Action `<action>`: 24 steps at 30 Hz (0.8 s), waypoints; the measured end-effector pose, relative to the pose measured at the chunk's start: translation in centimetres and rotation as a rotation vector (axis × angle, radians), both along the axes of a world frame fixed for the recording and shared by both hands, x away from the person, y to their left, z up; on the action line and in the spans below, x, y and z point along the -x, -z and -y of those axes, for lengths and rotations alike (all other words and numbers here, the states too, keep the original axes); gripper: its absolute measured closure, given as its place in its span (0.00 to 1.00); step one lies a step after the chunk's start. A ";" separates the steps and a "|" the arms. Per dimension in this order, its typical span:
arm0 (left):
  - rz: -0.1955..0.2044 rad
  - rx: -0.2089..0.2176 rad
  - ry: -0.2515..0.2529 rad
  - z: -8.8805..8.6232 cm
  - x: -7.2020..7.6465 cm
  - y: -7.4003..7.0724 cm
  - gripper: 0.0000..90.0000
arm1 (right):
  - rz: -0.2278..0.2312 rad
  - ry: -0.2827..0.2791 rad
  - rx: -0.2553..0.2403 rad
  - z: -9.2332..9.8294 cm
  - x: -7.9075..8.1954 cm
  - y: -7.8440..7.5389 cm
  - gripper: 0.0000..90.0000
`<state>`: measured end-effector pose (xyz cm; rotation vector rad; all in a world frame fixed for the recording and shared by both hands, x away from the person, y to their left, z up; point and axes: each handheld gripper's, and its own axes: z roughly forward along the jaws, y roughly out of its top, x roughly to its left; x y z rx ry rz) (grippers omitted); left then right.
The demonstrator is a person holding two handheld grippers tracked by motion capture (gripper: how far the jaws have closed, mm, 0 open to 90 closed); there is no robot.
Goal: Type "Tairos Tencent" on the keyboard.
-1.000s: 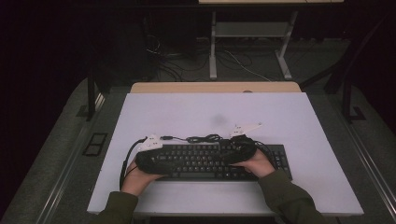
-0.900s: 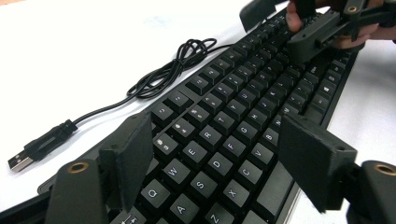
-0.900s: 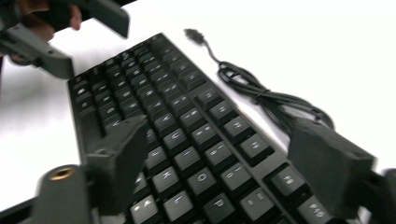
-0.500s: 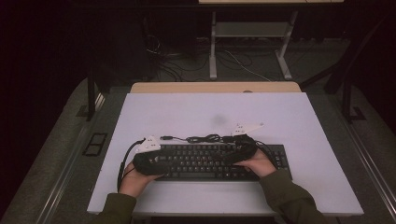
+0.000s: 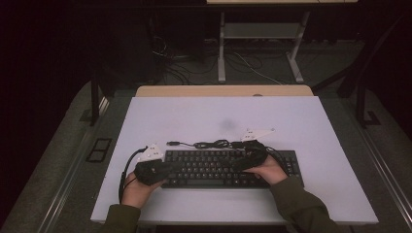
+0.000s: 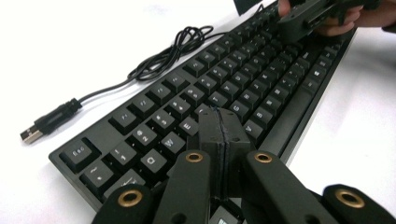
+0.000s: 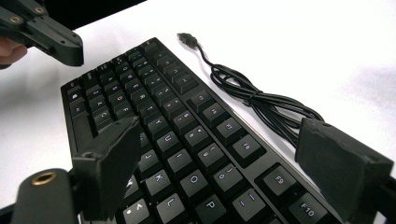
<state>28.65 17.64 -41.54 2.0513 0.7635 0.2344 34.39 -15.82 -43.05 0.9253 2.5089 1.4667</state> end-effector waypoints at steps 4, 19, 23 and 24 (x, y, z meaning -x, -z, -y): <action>-0.017 -0.011 -0.008 -0.1 -0.2 0.6 0.99 | 0.000 -0.003 -0.002 -0.1 0.0 0.0 0.16; -0.030 -0.042 0.001 0.9 -1.2 1.7 0.99 | 0.002 -0.004 0.001 -0.1 0.0 0.0 0.16; -0.036 -0.053 0.004 1.2 -1.5 1.9 0.99 | 0.000 -0.004 -0.001 -0.1 0.0 0.1 0.16; -0.037 -0.052 0.000 1.3 -1.5 1.9 0.99 | -0.001 -0.004 -0.001 -0.1 0.0 0.1 0.16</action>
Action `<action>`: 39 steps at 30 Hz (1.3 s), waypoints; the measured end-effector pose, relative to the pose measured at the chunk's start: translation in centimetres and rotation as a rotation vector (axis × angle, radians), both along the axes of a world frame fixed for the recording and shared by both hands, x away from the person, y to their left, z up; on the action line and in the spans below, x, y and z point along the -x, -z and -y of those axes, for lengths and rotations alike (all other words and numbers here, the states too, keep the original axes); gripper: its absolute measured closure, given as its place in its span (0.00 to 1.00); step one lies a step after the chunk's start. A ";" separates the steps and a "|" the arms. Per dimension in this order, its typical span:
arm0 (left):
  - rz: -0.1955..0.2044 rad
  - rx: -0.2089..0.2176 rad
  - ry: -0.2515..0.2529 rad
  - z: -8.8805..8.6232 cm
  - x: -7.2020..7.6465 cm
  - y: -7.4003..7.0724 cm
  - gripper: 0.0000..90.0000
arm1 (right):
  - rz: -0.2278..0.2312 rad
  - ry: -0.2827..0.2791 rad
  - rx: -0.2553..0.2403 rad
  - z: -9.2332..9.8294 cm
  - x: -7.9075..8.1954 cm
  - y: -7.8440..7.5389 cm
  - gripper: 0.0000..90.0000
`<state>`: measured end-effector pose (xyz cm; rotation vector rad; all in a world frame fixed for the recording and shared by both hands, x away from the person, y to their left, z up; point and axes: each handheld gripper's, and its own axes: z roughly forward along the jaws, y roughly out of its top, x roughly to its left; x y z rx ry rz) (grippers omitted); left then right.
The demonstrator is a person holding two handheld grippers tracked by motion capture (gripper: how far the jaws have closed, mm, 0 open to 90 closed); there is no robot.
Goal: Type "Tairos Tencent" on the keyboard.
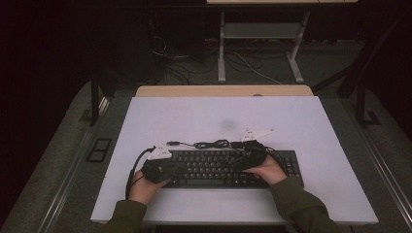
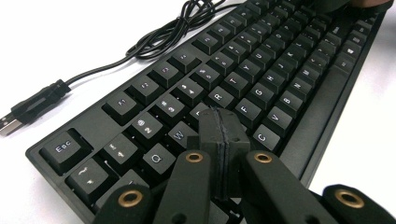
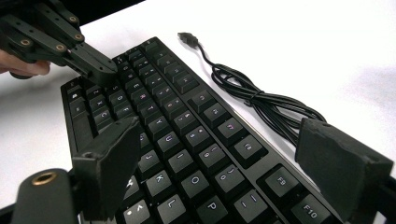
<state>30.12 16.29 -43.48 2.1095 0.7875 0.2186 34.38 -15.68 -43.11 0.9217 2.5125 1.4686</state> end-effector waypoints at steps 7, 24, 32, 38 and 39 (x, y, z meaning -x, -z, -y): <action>-0.003 -0.039 0.012 0.4 0.0 0.3 0.99 | 0.001 0.000 0.001 0.0 0.0 0.0 0.16; 0.007 0.037 0.009 -0.5 0.3 -0.9 0.99 | 0.004 -0.004 -0.006 0.0 -0.1 0.1 0.16; 0.009 0.046 0.041 -0.4 0.5 -1.2 0.99 | 0.003 0.002 -0.024 0.3 -0.3 -0.2 0.16; 0.009 0.062 0.058 -0.2 0.8 -1.6 0.99 | 0.001 0.006 -0.047 0.5 -0.4 -0.4 0.16; 0.009 0.066 0.060 -0.2 0.9 -1.6 0.99 | 0.001 0.006 -0.048 0.5 -0.4 -0.4 0.16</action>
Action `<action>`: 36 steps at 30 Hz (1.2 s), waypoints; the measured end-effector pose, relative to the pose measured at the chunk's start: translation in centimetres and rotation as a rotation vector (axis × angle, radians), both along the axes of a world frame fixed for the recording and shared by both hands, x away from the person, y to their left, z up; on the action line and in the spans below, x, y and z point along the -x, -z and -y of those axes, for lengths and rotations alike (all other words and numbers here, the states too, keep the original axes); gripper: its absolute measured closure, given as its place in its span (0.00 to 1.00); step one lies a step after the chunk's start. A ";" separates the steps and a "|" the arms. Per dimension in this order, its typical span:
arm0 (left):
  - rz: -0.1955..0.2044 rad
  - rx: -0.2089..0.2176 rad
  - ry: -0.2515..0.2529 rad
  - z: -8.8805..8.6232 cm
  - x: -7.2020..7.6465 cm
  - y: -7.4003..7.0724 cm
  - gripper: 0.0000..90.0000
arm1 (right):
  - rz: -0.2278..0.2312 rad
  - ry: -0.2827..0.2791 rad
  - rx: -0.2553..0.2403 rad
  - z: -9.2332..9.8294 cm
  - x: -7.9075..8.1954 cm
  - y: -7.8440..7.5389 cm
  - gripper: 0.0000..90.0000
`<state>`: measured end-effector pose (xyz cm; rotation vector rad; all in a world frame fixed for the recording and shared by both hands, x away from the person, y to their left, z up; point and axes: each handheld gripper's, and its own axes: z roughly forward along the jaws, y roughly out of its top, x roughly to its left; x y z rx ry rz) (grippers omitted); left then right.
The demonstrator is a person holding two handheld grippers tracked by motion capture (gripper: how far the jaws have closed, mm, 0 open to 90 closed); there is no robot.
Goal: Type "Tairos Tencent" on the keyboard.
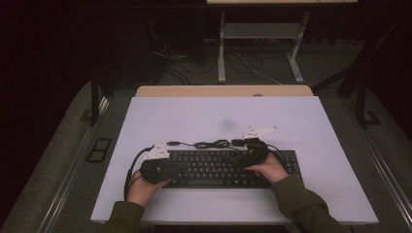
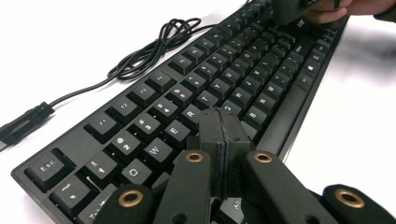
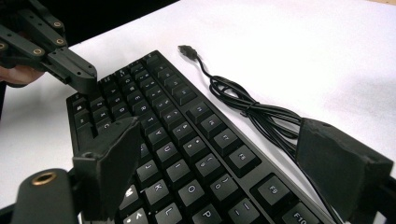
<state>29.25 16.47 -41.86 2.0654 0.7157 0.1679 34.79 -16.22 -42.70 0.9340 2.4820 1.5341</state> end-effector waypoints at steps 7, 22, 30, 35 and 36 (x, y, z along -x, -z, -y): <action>-0.001 0.004 0.030 0.4 0.3 -0.2 0.99 | -0.003 0.006 -0.002 0.2 0.0 0.0 0.16; -0.021 0.000 0.116 2.3 1.0 0.2 0.99 | 0.005 -0.002 0.005 0.0 0.1 0.1 0.16; -0.038 -0.027 0.142 2.8 1.0 0.8 0.99 | 0.002 -0.001 0.007 0.0 0.1 0.1 0.16; -0.042 -0.051 0.155 3.0 1.0 1.1 0.99 | 0.002 0.000 0.009 -0.1 0.1 0.1 0.16; -0.045 -0.051 0.155 3.1 1.0 1.2 0.99 | 0.005 0.000 0.010 -0.1 0.1 0.1 0.16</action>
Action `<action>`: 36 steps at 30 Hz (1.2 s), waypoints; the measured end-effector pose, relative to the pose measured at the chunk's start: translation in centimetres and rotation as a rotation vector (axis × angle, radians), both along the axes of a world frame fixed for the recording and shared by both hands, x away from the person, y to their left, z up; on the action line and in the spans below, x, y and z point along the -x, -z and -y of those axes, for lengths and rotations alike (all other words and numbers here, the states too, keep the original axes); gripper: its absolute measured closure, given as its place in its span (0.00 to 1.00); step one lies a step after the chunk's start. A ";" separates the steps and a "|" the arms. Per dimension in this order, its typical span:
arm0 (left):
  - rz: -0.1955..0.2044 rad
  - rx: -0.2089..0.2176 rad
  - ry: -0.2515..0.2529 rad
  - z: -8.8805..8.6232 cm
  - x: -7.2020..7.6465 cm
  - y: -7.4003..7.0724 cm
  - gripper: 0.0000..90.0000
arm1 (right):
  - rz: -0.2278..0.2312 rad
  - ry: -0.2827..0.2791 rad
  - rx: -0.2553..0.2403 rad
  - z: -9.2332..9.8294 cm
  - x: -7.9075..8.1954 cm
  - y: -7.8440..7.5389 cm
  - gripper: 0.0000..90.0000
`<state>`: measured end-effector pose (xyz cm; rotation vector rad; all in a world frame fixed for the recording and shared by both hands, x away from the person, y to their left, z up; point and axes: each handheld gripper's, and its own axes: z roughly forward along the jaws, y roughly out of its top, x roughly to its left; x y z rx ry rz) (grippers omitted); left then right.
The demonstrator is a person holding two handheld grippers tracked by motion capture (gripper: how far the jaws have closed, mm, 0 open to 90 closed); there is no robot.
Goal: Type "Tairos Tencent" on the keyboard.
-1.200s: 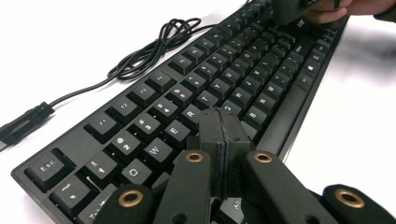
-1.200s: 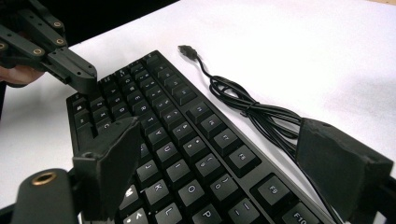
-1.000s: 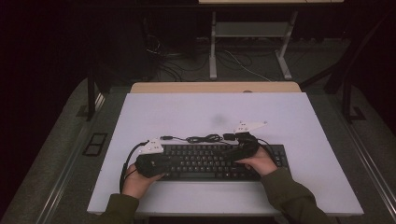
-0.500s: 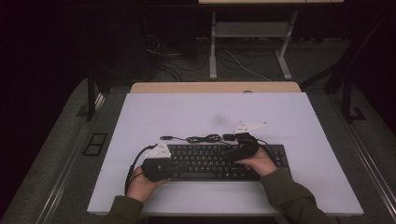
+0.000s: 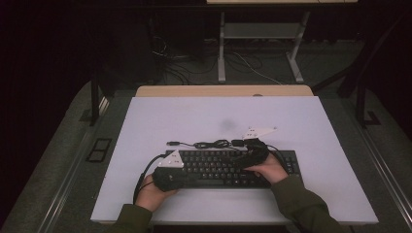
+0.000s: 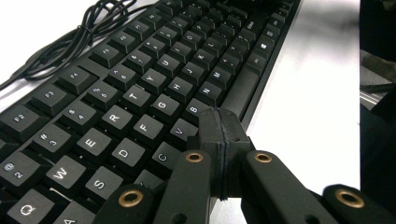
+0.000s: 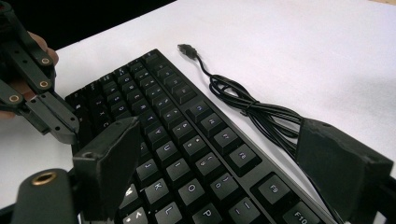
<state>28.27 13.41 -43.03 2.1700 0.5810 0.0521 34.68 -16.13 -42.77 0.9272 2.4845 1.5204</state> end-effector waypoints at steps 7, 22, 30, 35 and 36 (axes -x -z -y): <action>-0.003 -0.023 0.006 0.3 0.0 0.4 0.99 | 0.000 0.001 -0.003 0.0 0.0 -0.1 0.16; 0.006 -0.044 0.020 0.7 0.0 0.5 0.99 | 0.003 0.001 -0.003 0.1 0.0 -0.1 0.16; 0.006 -0.007 0.013 0.5 0.0 0.1 0.99 | 0.005 -0.002 -0.007 0.0 0.0 -0.1 0.16; 0.006 0.009 0.005 0.3 -0.1 -0.1 0.99 | 0.004 -0.004 -0.007 0.0 0.0 0.0 0.16; 0.005 0.013 0.000 0.3 -0.1 -0.1 0.96 | 0.006 -0.005 -0.008 0.1 0.0 -0.1 0.16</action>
